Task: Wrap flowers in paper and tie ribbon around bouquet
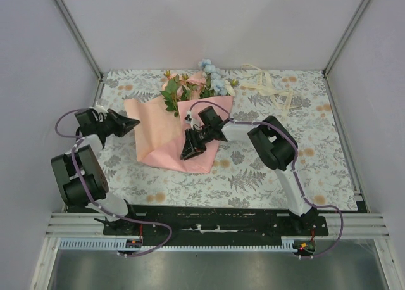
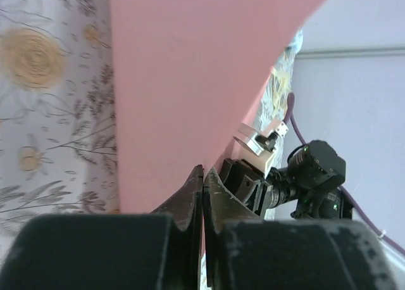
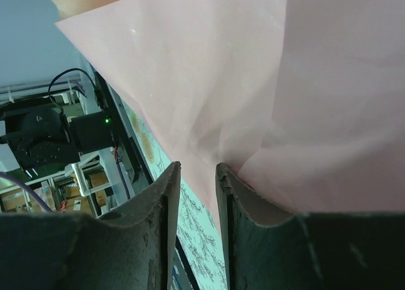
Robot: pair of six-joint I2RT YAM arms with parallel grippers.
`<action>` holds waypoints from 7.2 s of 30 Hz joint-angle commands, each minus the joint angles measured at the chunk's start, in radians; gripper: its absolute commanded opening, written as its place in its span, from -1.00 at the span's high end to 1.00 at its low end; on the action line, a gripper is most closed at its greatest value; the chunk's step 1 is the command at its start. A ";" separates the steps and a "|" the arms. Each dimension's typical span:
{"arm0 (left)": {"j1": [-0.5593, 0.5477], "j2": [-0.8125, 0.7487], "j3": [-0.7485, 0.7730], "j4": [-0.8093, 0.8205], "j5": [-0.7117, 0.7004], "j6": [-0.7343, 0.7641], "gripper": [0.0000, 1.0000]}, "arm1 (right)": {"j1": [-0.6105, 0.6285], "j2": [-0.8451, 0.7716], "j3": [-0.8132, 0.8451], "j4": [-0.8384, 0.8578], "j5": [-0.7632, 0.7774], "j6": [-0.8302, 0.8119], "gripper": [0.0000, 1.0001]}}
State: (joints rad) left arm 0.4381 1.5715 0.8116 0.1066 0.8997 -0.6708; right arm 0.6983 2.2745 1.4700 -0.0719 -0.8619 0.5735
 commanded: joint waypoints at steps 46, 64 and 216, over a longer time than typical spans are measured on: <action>-0.479 0.222 0.297 0.349 -0.036 -0.372 0.96 | -0.098 -0.326 -0.195 -0.037 0.006 -0.187 0.38; -0.668 0.446 0.448 0.297 -0.140 -0.270 0.96 | -0.103 -0.138 -0.161 -0.025 0.077 -0.150 0.46; -0.854 0.291 0.024 0.614 0.251 -0.326 0.24 | -0.502 0.042 0.219 -0.088 0.202 -0.149 1.00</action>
State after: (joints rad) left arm -0.3412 1.8179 0.8581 0.4007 1.0988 -0.6807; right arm 0.2028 2.3280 1.6726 -0.1890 -0.6834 0.4503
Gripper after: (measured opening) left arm 0.391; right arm 0.007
